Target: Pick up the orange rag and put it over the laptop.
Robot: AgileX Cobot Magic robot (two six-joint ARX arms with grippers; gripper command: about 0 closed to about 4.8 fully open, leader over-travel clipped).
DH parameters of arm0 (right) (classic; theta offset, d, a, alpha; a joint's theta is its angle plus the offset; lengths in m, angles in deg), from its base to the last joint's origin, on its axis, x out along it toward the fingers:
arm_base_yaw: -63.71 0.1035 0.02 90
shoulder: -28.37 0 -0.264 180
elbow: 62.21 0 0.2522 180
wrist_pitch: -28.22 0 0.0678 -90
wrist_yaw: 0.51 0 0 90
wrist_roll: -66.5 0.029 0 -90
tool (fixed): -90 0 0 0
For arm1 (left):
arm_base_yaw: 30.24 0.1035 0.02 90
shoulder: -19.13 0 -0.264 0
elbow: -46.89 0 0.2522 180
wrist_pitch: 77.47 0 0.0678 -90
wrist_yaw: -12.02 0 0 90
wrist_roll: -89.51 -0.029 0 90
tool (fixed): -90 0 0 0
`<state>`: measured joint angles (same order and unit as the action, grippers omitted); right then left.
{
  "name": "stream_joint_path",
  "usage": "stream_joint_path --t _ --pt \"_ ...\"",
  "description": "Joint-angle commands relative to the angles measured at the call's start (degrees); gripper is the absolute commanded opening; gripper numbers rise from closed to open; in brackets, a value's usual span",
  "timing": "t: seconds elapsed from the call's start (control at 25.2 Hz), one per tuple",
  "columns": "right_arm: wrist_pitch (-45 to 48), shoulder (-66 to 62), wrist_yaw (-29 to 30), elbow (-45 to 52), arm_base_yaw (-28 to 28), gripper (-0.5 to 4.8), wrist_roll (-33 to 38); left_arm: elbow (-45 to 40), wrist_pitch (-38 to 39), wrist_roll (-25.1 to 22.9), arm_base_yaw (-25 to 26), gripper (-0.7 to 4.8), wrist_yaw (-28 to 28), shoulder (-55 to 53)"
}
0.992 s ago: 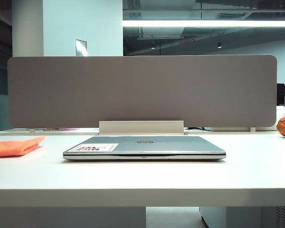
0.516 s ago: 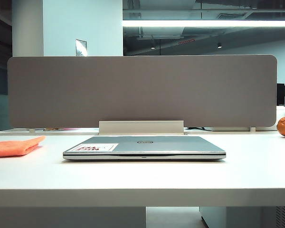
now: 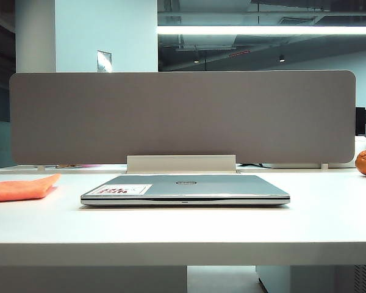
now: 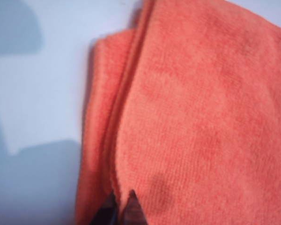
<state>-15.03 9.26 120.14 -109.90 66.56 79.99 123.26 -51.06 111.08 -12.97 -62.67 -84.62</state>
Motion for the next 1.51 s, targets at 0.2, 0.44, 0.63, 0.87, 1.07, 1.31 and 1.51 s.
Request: stream_joint_path --t 0.2,0.44,0.63,0.87,1.07,1.31,1.51 --pt "0.7 0.0 0.3 -0.2 0.0 -0.05 -0.2 1.3 -1.6 1.0 -0.1 -0.06 8.3 0.8" --pt "0.7 0.0 0.4 -0.2 0.0 -0.05 -0.2 6.0 -2.0 3.6 -1.0 -0.06 16.1 2.5" --pt "0.7 0.0 0.4 -0.2 -0.1 -0.05 -0.2 13.8 -2.0 6.7 -4.6 -0.06 20.9 2.8" --pt "0.6 0.0 0.4 -0.2 -0.1 -0.05 -0.2 21.5 -2.2 7.9 -11.4 -0.06 19.2 2.8" --pt "0.6 0.0 0.4 -0.2 -0.1 -0.05 -0.2 26.4 -3.2 8.2 -16.6 -0.06 14.9 2.7" --pt "0.6 0.0 0.3 -0.2 -0.1 -0.05 -0.2 31.9 -6.8 10.4 -24.0 -0.06 11.7 -0.8" --pt "0.6 0.0 0.4 -0.2 -0.1 -0.05 -0.2 36.6 -6.6 13.2 -27.7 -0.06 11.7 -6.3"
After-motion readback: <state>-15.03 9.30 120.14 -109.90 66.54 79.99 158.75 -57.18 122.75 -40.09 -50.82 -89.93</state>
